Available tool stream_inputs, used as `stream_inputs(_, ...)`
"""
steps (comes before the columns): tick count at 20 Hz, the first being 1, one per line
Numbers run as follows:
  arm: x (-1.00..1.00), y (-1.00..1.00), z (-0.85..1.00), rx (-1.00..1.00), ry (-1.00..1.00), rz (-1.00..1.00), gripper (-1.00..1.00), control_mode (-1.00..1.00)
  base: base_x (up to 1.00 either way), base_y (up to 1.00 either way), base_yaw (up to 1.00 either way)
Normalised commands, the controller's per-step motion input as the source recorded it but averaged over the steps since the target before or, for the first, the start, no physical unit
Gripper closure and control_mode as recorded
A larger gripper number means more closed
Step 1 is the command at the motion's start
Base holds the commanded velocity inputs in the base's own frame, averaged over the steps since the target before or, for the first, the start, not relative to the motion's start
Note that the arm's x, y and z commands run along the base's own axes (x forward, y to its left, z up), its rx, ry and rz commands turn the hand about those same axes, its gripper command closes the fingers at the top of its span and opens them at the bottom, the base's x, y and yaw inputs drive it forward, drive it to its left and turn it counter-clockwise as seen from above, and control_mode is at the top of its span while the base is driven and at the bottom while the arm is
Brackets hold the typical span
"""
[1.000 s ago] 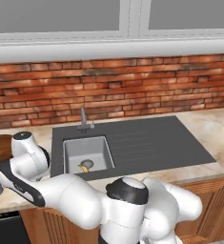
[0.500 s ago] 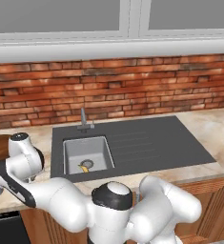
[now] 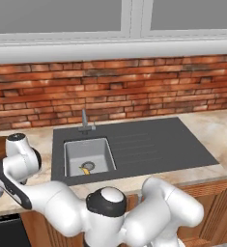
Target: Clear the mugs and bowl far away from the sink.
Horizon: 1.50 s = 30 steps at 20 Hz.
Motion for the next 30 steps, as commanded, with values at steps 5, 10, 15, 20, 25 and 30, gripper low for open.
stream_inputs(5,0.01,0.0,-0.24,0.0,-0.02,0.16,1.0,-1.0,0.0,0.0,0.0)
stream_inputs(10,-0.09,-0.04,0.08,0.0,-0.08,0.12,1.0,-1.0,0.0,0.0,0.0)
stream_inputs(15,-0.7,-0.47,0.72,0.09,-0.14,-0.13,1.0,-1.0,0.0,0.0,0.0)
stream_inputs(20,-0.63,-0.65,0.75,0.26,-0.03,-0.44,1.0,-1.0,0.0,0.0,0.0)
stream_inputs(25,-0.12,-0.98,0.12,0.13,-0.1,-0.43,1.0,-1.0,0.0,0.0,0.0)
stream_inputs(30,-0.07,-1.0,0.63,0.0,-0.26,-0.1,1.0,-1.0,0.0,0.0,0.0)
